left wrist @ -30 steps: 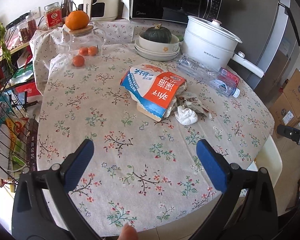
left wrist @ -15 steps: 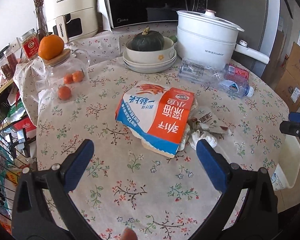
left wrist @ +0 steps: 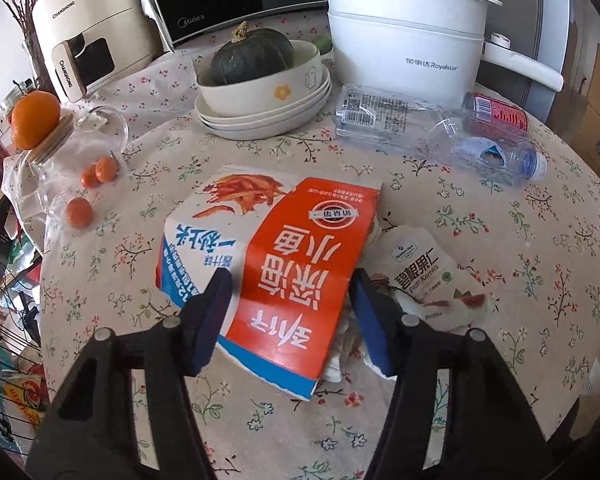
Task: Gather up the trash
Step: 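Move both tools back over the table toward the milk carton, then grasp the orange milk carton with left tool while right grasps pecan pouch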
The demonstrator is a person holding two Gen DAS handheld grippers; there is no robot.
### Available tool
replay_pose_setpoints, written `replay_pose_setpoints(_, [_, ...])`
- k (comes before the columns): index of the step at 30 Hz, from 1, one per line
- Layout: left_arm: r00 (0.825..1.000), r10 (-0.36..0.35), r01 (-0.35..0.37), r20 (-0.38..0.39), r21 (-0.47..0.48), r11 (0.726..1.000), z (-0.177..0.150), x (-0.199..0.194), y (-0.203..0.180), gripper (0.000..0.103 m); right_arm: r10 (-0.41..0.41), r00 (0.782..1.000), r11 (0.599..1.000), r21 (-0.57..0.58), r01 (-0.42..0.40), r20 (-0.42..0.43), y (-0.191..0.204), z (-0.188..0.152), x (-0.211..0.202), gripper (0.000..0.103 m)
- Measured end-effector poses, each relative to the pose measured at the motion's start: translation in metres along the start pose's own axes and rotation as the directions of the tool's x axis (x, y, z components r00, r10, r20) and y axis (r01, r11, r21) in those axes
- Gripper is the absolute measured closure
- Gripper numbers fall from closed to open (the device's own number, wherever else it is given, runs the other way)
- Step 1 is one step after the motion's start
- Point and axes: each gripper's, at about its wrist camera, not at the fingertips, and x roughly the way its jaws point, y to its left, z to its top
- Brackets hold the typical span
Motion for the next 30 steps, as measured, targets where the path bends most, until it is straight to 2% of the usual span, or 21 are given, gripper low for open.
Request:
replay_pose_setpoints(2, [1.000, -0.022, 0.022, 0.004, -0.032, 0.999, 0.000, -0.005, 0.006, 0.065, -0.001, 1.000, 1.000, -0.005, 0.001, -0.002, 0.000, -0.001, 0.000, 0.019])
replay_pose_setpoints(5, [0.998, -0.051, 0.053, 0.025, -0.092, 0.994, -0.001, -0.017, 0.017, 0.081, 0.002, 1.000, 1.000, -0.013, -0.002, -0.002, 0.004, -0.001, 0.000, 0.019])
replay_pose_setpoints(11, [0.987, -0.144, 0.154, 0.066, -0.199, 0.968, -0.007, -0.046, 0.043, 0.092, 0.015, 1.000, 0.999, -0.037, -0.015, 0.006, 0.016, -0.005, -0.003, 0.019])
replay_pose_setpoints(14, [0.979, -0.188, 0.204, 0.081, -0.274, 0.940, -0.012, -0.062, 0.058, 0.099, 0.023, 1.000, 0.999, -0.048, -0.023, 0.009, 0.022, -0.006, -0.004, 0.019])
replay_pose_setpoints(18, [0.967, -0.238, 0.255, 0.093, -0.414, 0.874, -0.026, -0.080, 0.079, 0.101, 0.032, 0.999, 0.997, -0.068, -0.031, 0.023, 0.031, -0.007, -0.001, 0.019])
replay_pose_setpoints(19, [0.967, -0.235, 0.255, 0.101, -0.429, 0.867, -0.031, -0.085, 0.080, 0.101, 0.038, 0.999, 0.996, -0.078, -0.036, 0.026, 0.034, -0.007, 0.001, 0.019])
replay_pose_setpoints(24, [0.972, -0.210, 0.235, 0.106, -0.489, 0.840, -0.070, -0.103, 0.080, 0.101, 0.053, 0.998, 0.991, -0.123, -0.050, 0.022, 0.045, -0.008, 0.020, 0.019])
replay_pose_setpoints(30, [0.982, -0.159, 0.190, 0.105, -0.529, 0.827, -0.103, -0.126, 0.087, 0.101, 0.065, 0.998, 0.982, -0.177, -0.066, -0.014, 0.057, -0.011, 0.043, 0.023])
